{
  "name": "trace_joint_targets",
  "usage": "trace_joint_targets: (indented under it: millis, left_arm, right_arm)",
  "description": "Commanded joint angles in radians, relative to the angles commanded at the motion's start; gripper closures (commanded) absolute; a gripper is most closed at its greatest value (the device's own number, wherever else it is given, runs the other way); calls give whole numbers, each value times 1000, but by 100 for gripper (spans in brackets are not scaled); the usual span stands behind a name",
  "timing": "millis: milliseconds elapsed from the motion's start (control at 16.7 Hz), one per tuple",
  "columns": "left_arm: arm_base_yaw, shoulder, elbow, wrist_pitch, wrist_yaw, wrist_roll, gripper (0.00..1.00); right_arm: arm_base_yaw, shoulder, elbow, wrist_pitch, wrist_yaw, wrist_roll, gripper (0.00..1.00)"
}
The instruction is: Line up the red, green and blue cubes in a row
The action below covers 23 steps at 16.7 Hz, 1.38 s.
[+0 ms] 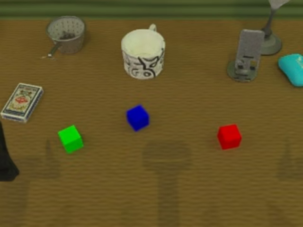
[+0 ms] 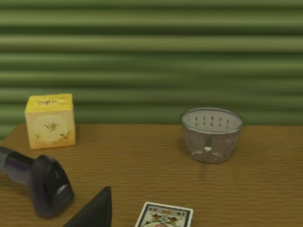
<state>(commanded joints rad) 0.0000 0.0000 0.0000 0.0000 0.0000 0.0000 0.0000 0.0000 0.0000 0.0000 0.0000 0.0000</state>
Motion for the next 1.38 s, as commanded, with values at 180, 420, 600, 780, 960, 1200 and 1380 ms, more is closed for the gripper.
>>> trace_joint_targets:
  millis: [180, 420, 600, 780, 960, 1200, 1380]
  left_arm:
    - [0, 0, 0, 0, 0, 0, 0]
    - [0, 0, 0, 0, 0, 0, 0]
    - [0, 0, 0, 0, 0, 0, 0]
    - [0, 0, 0, 0, 0, 0, 0]
    - [0, 0, 0, 0, 0, 0, 0]
    - [0, 0, 0, 0, 0, 0, 0]
    - [0, 0, 0, 0, 0, 0, 0]
  right_arm:
    - [3, 10, 10, -7, 0, 2, 0]
    - [42, 156, 152, -100, 0, 27, 0]
    - [94, 374, 338, -227, -1, 54, 0]
    - [156, 669, 560, -385, -1, 84, 0]
    - [223, 1009, 791, -558, 0, 117, 0]
    - [308, 1443, 1088, -782, 2, 161, 0]
    - [364, 1701, 1286, -924, 3, 190, 0]
